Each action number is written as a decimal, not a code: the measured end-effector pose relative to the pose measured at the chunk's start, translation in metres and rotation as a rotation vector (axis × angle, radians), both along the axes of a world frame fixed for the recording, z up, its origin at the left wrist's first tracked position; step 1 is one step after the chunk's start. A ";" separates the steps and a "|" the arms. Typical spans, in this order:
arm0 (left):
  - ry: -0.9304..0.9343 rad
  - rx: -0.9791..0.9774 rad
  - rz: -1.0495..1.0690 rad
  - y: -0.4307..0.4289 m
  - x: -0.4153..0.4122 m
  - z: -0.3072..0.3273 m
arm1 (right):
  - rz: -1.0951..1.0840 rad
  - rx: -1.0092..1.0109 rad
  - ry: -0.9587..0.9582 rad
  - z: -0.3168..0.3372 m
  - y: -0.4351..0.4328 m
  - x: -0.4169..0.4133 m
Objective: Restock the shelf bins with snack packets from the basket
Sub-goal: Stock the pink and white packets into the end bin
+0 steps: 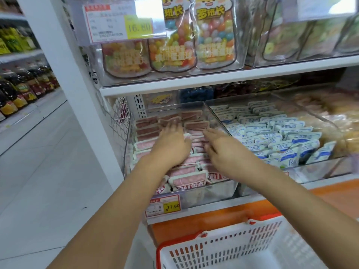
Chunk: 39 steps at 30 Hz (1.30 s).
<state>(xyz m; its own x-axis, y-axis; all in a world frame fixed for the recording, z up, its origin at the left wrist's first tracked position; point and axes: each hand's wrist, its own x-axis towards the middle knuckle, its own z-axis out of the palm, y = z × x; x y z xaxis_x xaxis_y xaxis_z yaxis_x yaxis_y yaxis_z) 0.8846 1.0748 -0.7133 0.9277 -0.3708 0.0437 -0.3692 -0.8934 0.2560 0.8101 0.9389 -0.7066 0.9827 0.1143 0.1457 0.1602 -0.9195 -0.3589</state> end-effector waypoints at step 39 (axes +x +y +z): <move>-0.153 -0.063 -0.143 0.058 -0.068 0.006 | 0.319 0.138 0.146 0.003 0.019 0.031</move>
